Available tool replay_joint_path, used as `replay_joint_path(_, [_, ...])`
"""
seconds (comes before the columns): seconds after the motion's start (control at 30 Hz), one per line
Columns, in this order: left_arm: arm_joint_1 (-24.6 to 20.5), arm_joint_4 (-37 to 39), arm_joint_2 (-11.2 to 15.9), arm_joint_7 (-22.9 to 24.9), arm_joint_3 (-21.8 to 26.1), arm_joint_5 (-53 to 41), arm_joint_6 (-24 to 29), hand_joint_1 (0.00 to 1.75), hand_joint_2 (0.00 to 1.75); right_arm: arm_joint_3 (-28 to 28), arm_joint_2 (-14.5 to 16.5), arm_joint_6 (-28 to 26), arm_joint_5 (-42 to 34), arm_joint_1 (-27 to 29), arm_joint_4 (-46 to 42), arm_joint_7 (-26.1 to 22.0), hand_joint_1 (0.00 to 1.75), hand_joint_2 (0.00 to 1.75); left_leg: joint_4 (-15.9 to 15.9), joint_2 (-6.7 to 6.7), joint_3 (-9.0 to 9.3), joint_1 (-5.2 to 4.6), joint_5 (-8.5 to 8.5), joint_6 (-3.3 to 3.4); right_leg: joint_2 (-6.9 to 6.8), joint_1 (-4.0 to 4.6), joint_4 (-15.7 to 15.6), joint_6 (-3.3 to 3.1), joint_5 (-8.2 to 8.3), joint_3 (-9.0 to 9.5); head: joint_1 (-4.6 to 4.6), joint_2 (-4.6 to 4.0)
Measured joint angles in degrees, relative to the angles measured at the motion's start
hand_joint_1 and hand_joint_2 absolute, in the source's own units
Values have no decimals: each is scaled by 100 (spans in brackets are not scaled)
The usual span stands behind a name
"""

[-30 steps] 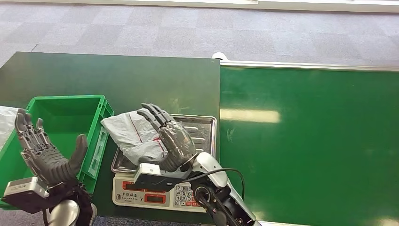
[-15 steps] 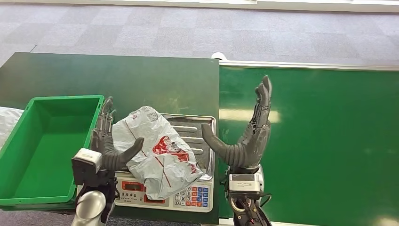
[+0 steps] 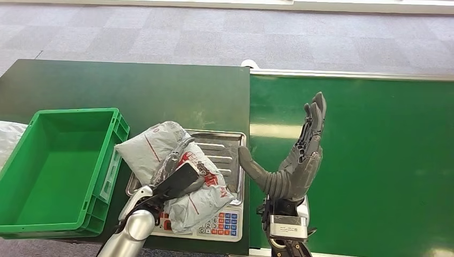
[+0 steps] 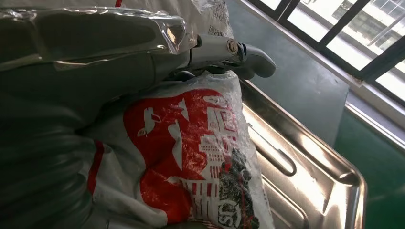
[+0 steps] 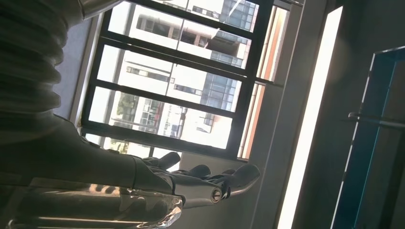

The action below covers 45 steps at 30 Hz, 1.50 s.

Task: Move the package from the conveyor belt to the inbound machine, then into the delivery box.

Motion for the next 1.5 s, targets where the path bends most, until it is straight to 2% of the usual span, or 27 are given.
replay_joint_path(0.2, [-222,388,13,131,-90,-217,-137,28,175,-2,-2,63,-2,23,-47,38,0,175,0,-7,9,0,0,0,-5,0,0,0,-1,14,0,0])
replay_joint_path(0.33, [-294,497,22,141,-109,-225,-146,164,175,-2,-3,76,-2,37,-71,38,0,175,0,-7,22,0,0,0,-6,0,0,0,-1,28,1,0])
replay_joint_path(0.37, [-310,516,24,149,-112,-239,-167,170,175,-3,-3,79,3,38,-72,38,0,175,0,-8,26,0,0,0,-6,0,0,0,-1,31,1,0])
replay_joint_path(0.6, [-458,676,29,190,-112,-449,-372,175,175,-5,-3,123,74,67,-127,56,0,175,0,-9,39,0,0,0,-8,0,0,0,-1,45,-1,0])
replay_joint_path(0.77, [-519,755,28,42,-109,-376,-226,173,175,-8,-9,160,84,82,-148,57,0,175,0,-9,40,0,0,0,-8,0,0,0,-1,45,0,0])
replay_joint_path(0.87, [-452,725,25,-452,-79,-15,330,170,175,-9,-22,161,88,95,-169,57,0,175,0,-6,35,0,0,0,-7,0,0,0,0,38,-1,0])
replay_joint_path(1.0, [-301,321,28,-1120,22,693,1171,169,175,-15,-58,160,58,96,-183,57,0,175,0,-5,24,0,0,0,-6,0,0,0,0,28,0,0])
replay_joint_path(1.2, [-188,-288,52,-1573,192,1076,1714,174,175,-19,-64,155,29,92,-183,51,0,175,0,-5,14,0,0,0,-6,0,1,1,-1,21,0,0])
replay_joint_path(1.4, [-9,-1324,115,-2980,484,2057,3271,174,175,22,-63,99,-128,69,-111,-37,0,175,-1,-8,9,1,0,0,-8,1,1,0,-1,17,0,0])
replay_joint_path(1.5, [71,-1973,170,-3363,606,1952,3609,170,175,60,-62,73,-219,24,-14,-103,0,175,-1,-8,7,1,0,0,-8,2,1,0,-2,16,1,0])
